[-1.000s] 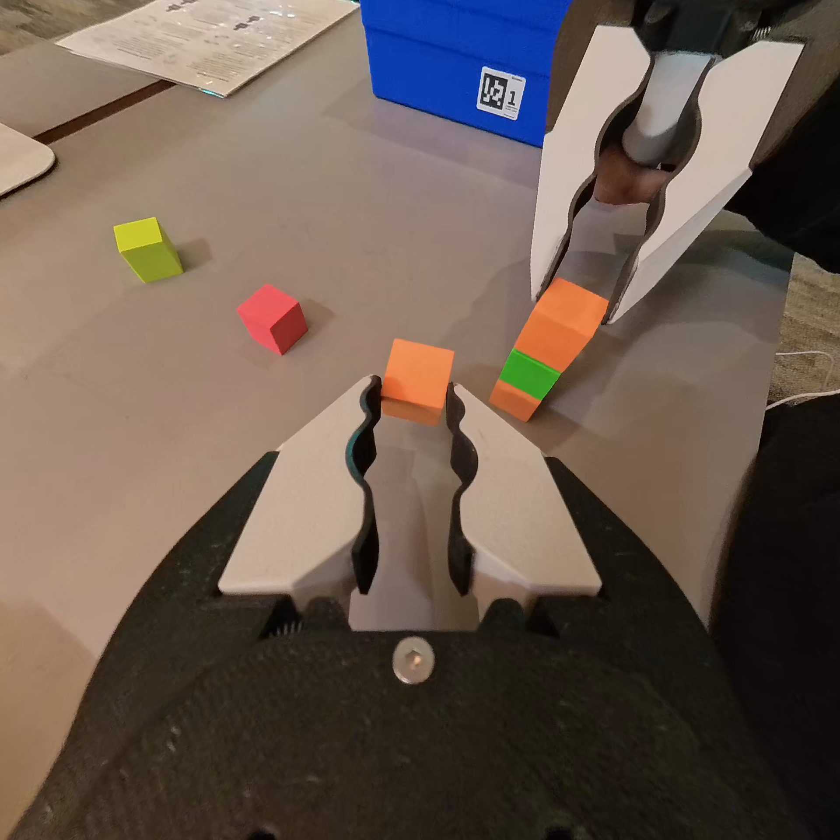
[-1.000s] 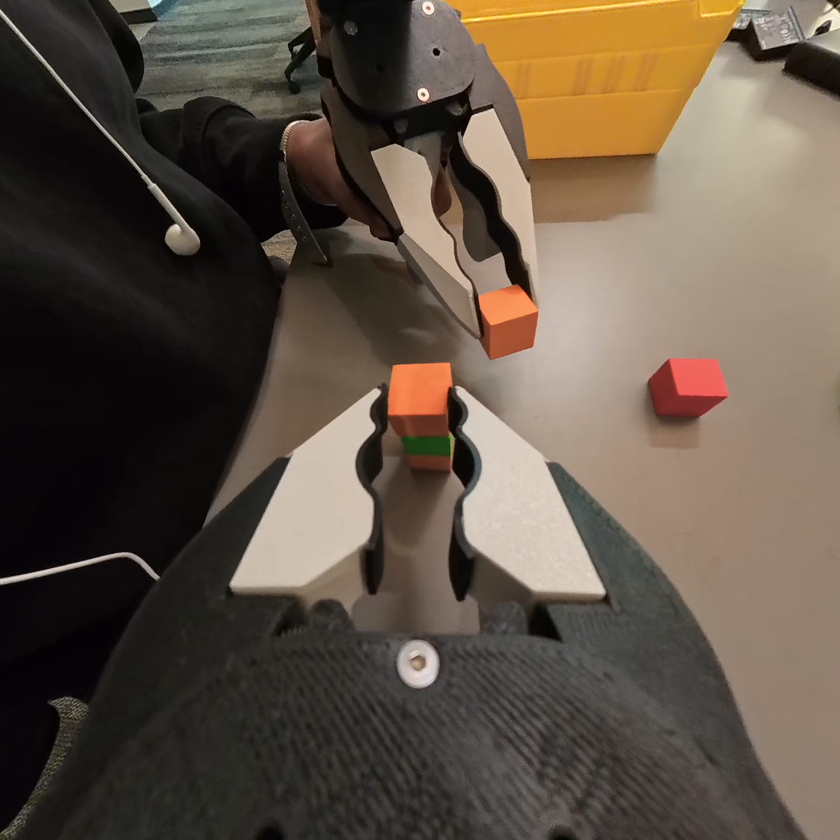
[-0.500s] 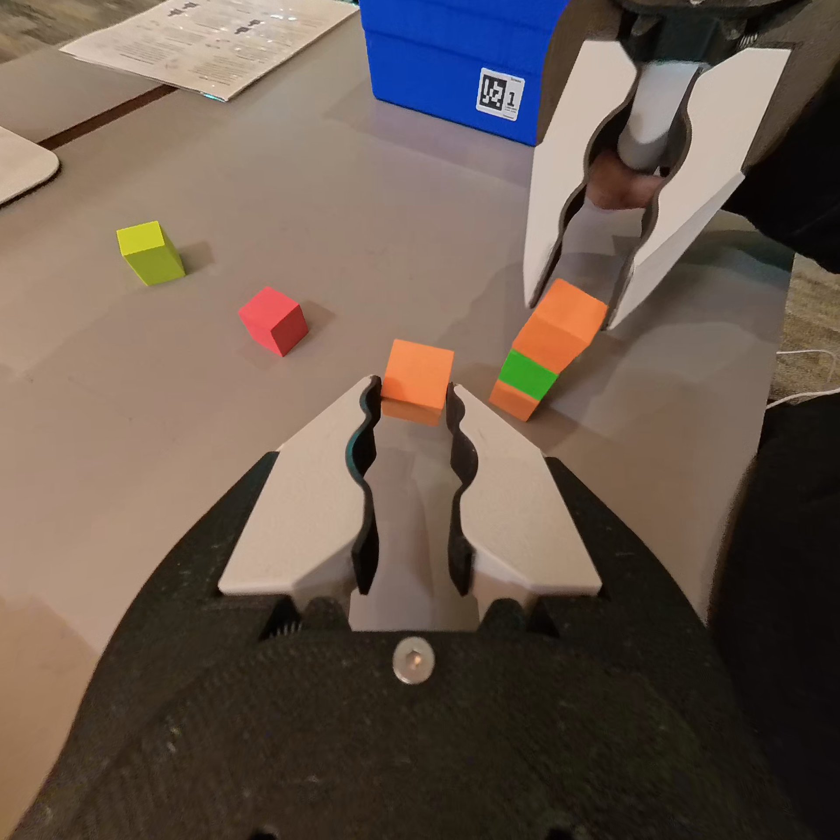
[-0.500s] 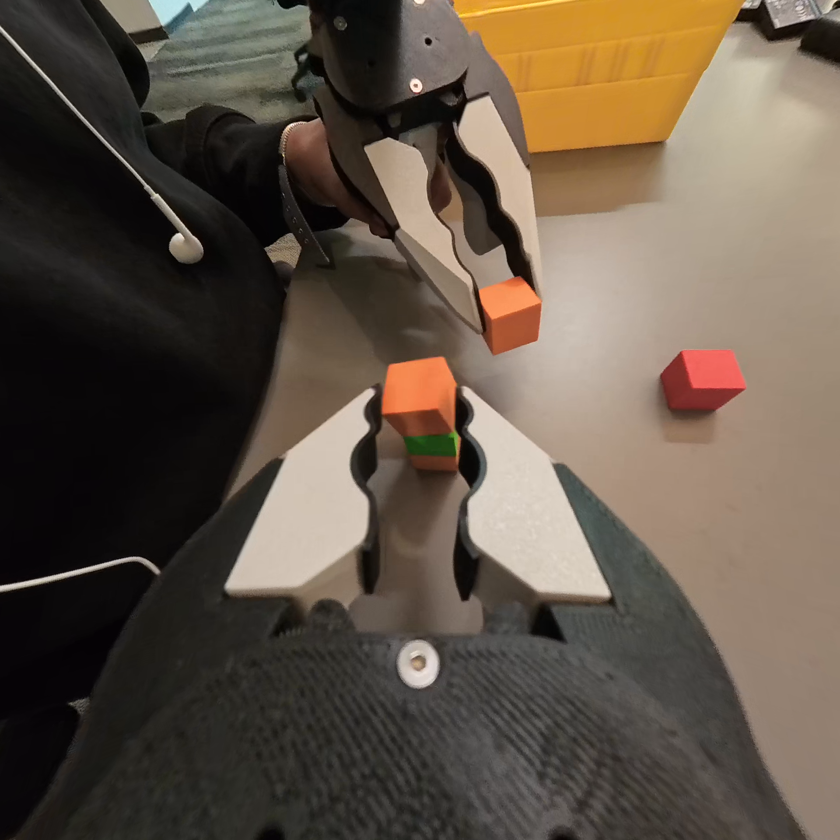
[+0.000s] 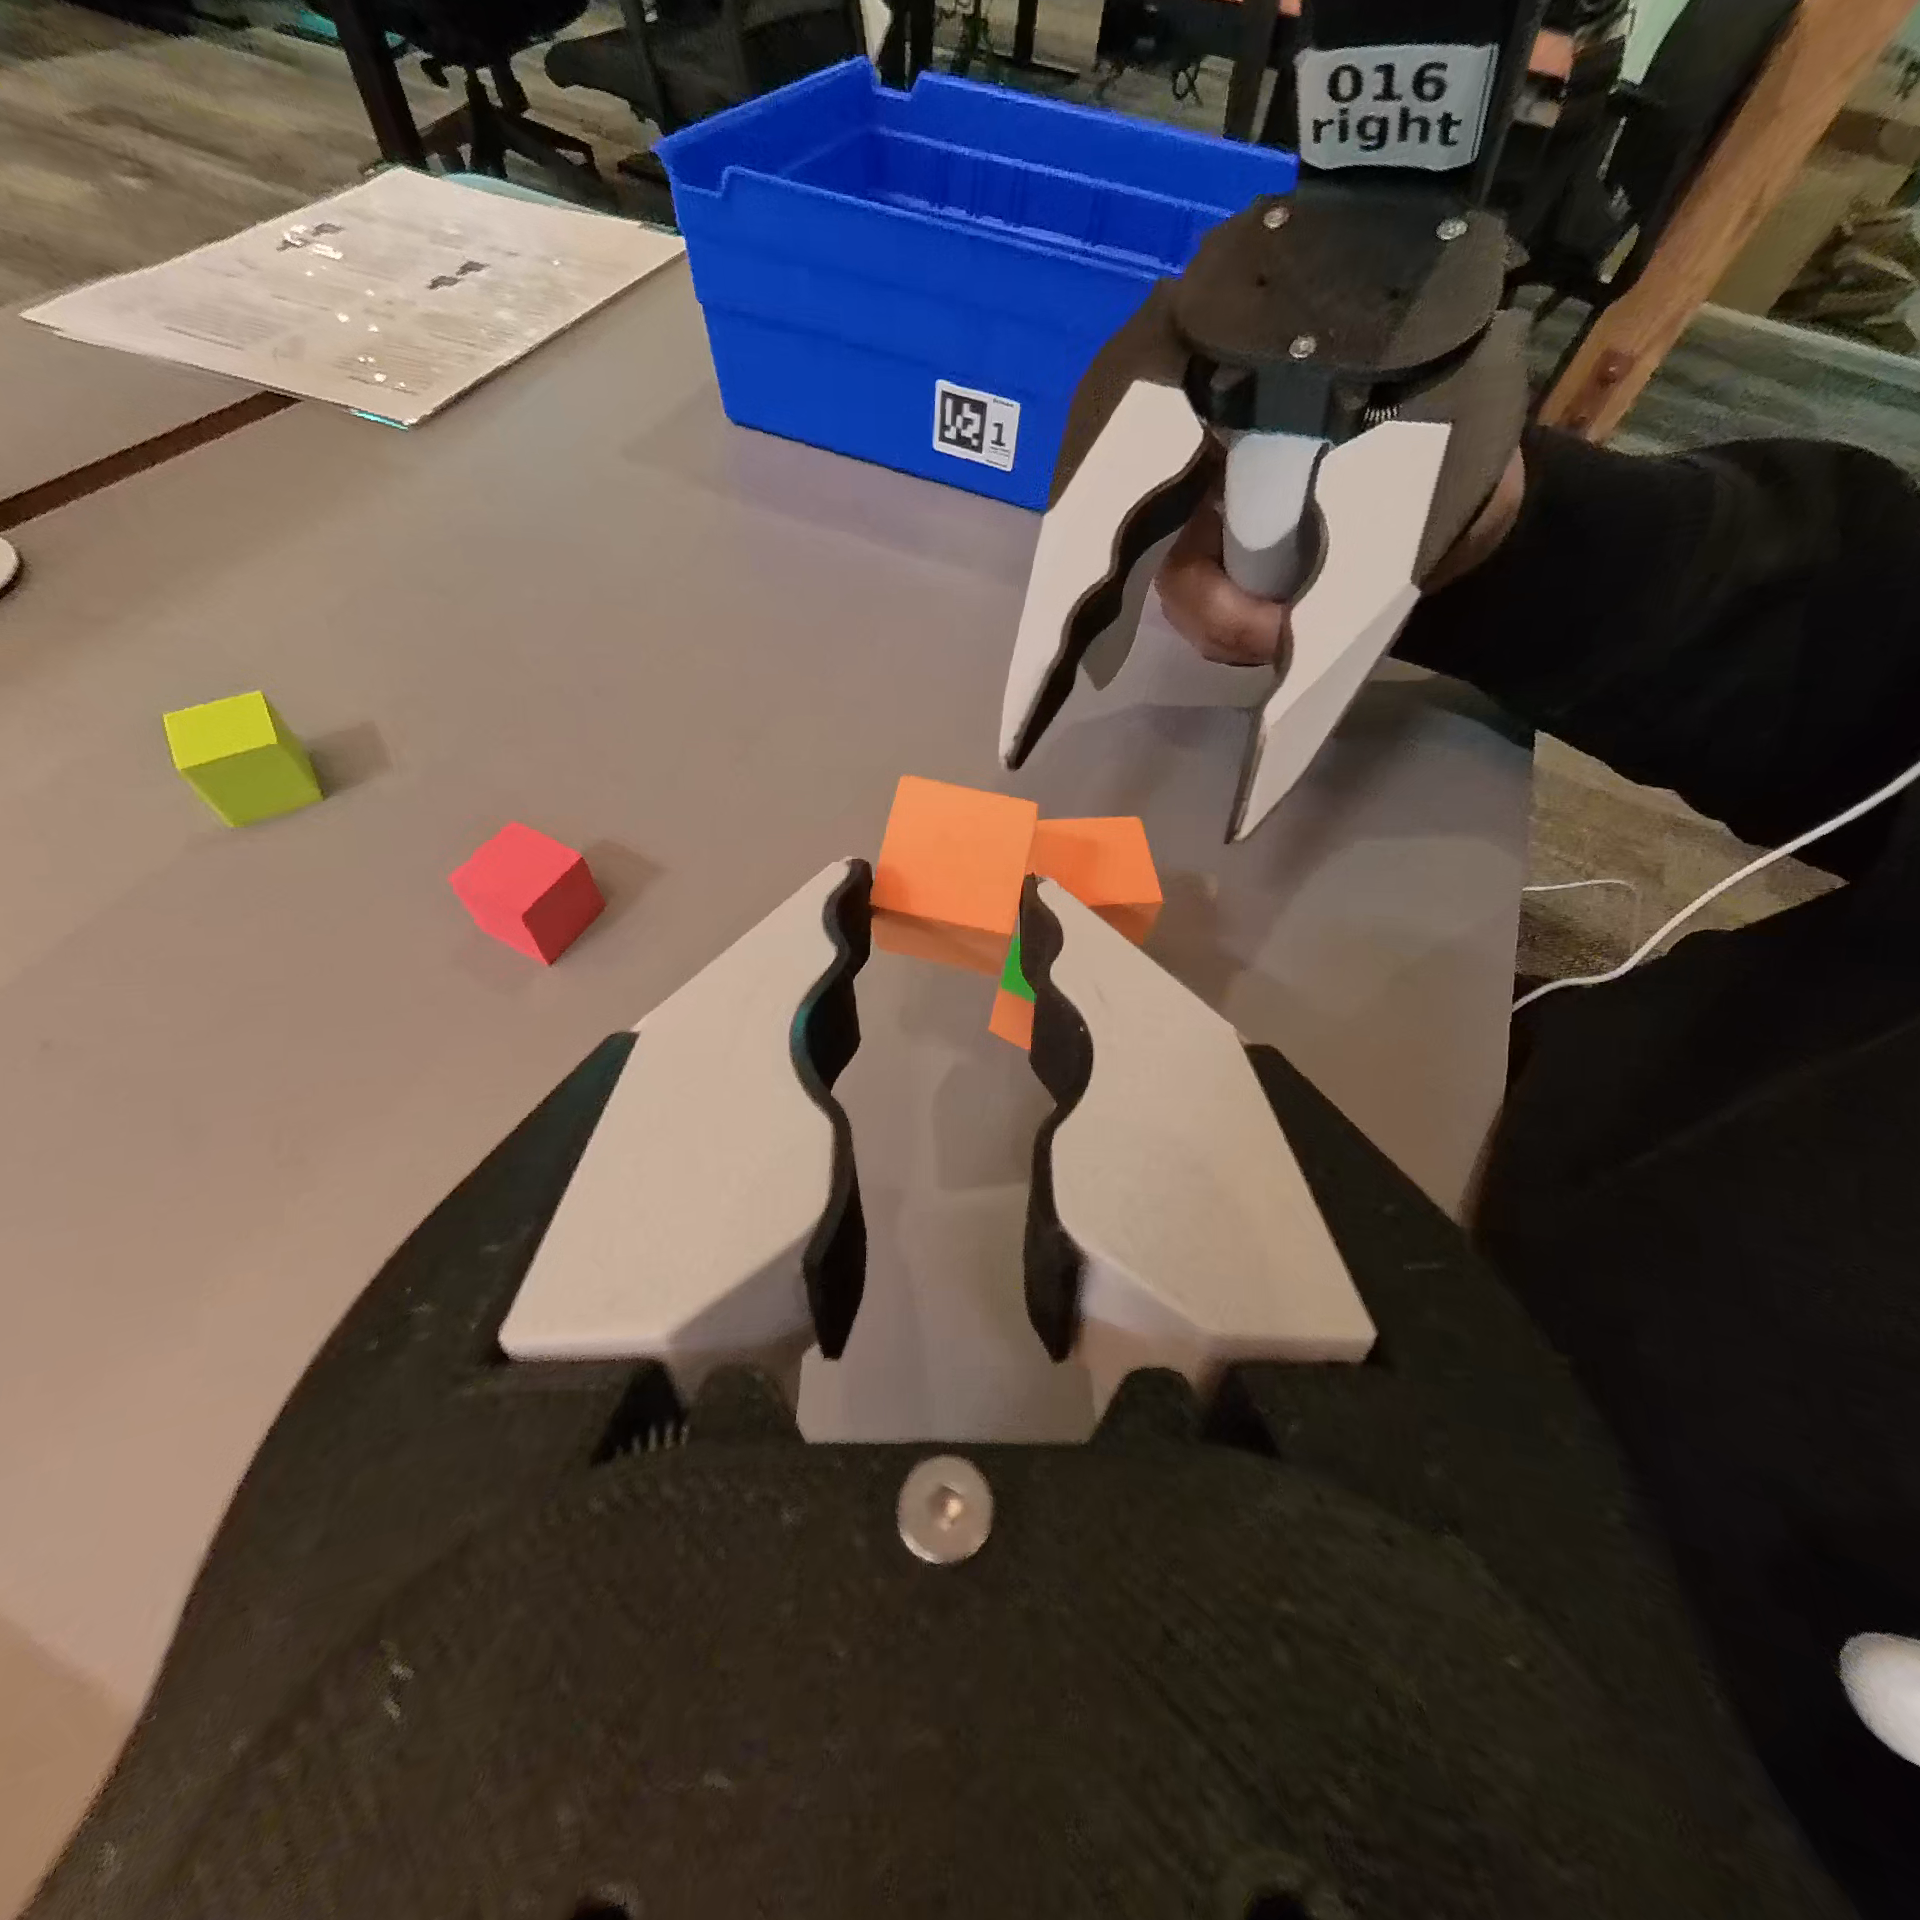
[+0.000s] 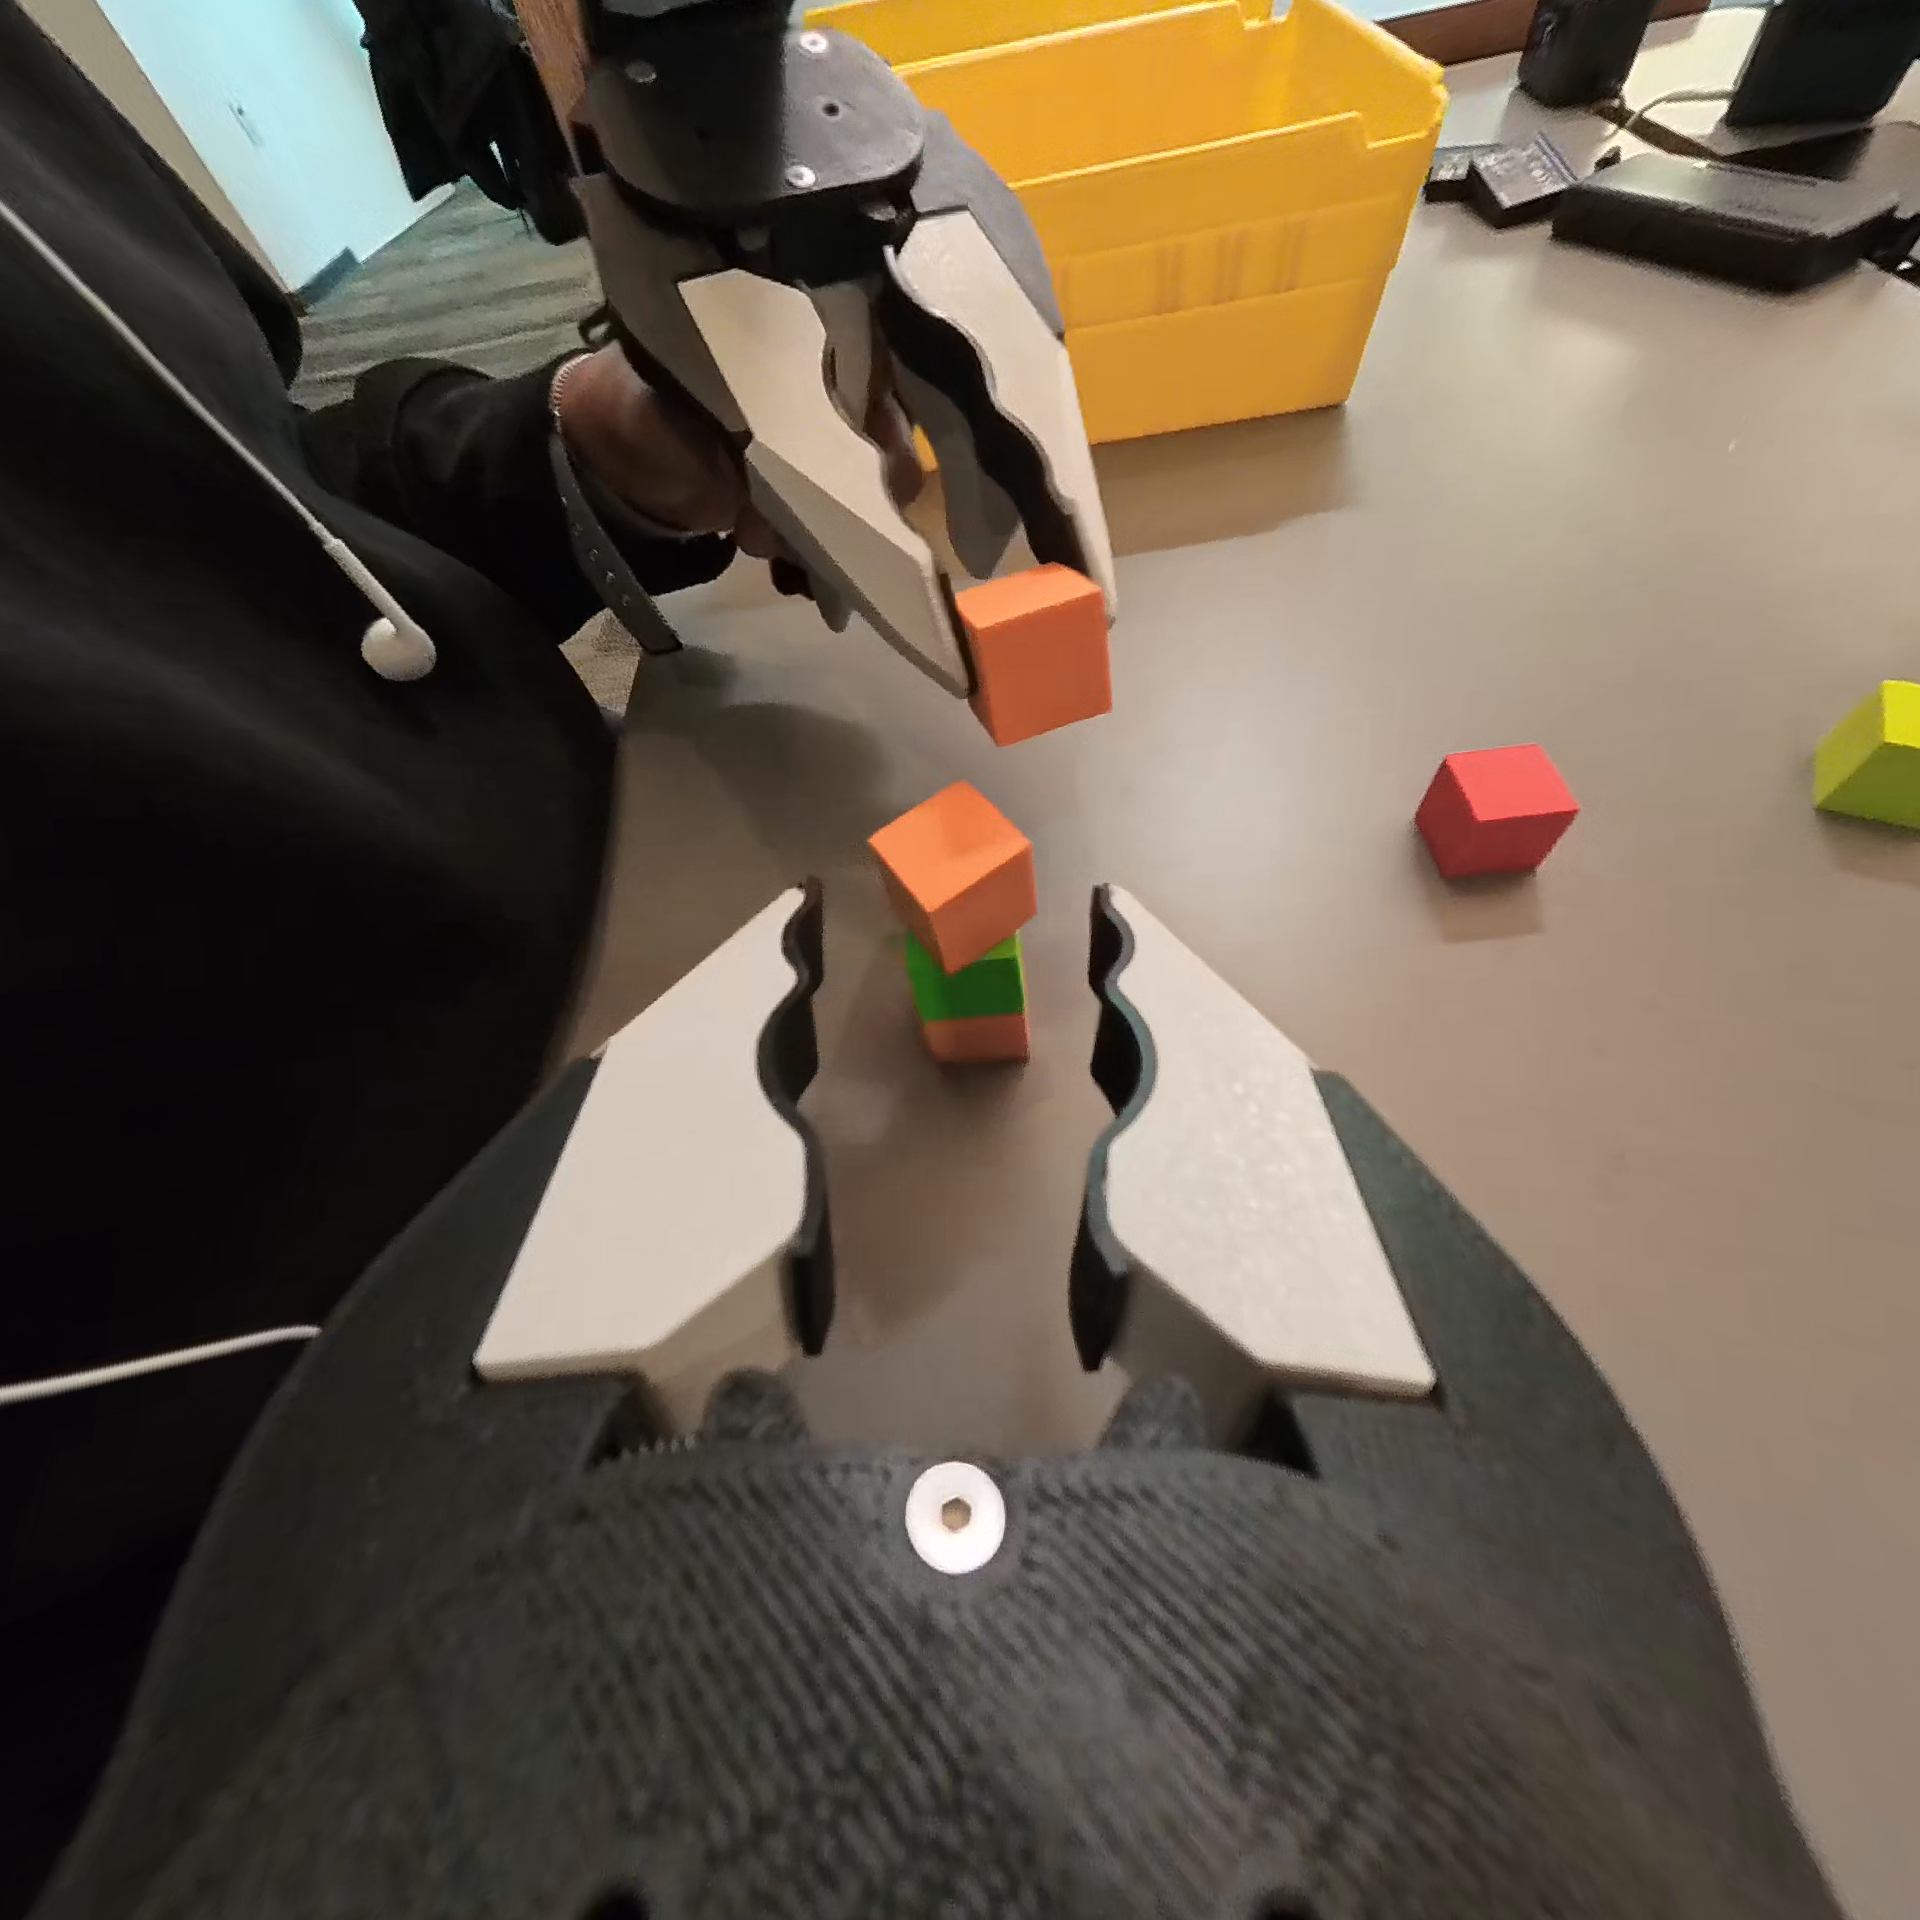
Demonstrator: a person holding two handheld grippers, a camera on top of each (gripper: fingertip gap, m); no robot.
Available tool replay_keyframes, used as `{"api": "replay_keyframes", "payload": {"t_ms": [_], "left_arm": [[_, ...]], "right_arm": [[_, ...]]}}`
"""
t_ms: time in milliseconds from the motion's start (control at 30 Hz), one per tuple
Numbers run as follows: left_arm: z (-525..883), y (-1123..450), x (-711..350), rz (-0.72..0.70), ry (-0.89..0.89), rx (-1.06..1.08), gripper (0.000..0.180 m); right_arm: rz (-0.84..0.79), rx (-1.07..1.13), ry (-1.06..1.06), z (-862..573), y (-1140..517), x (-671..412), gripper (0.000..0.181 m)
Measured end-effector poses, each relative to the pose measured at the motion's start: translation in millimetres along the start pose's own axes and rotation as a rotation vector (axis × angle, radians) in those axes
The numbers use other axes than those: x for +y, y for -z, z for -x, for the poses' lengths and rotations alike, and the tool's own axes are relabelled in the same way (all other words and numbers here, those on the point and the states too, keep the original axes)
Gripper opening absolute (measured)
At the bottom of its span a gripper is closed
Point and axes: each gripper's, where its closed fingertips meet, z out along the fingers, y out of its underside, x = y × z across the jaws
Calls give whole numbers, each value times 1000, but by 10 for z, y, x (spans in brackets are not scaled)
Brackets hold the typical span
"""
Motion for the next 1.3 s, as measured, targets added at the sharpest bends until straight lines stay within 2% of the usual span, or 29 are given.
{"api": "replay_keyframes", "payload": {"t_ms": [200,467,533,633,733,867,1000,1167,1300], "left_arm": [[0,-23,44,11,11,-5,25],[13,-12,77,20,17,-14,25],[21,-5,77,17,19,-18,25],[28,5,80,11,25,-21,25],[38,21,93,11,27,-25,25],[63,44,111,3,38,-28,25],[63,22,126,-4,53,-11,25],[31,-18,131,1,41,-1,25],[26,-20,146,4,46,0,25]], "right_arm": [[30,-6,59,66,-64,0,46],[57,-43,108,24,-166,21,50],[78,-54,121,22,-190,36,46],[100,-66,137,25,-211,67,29],[26,-56,109,16,-140,-49,29],[-83,154,-21,-339,140,-102,29],[42,485,-147,-819,336,430,29],[178,625,-102,-878,347,656,30],[240,587,-125,-842,286,760,43]]}}
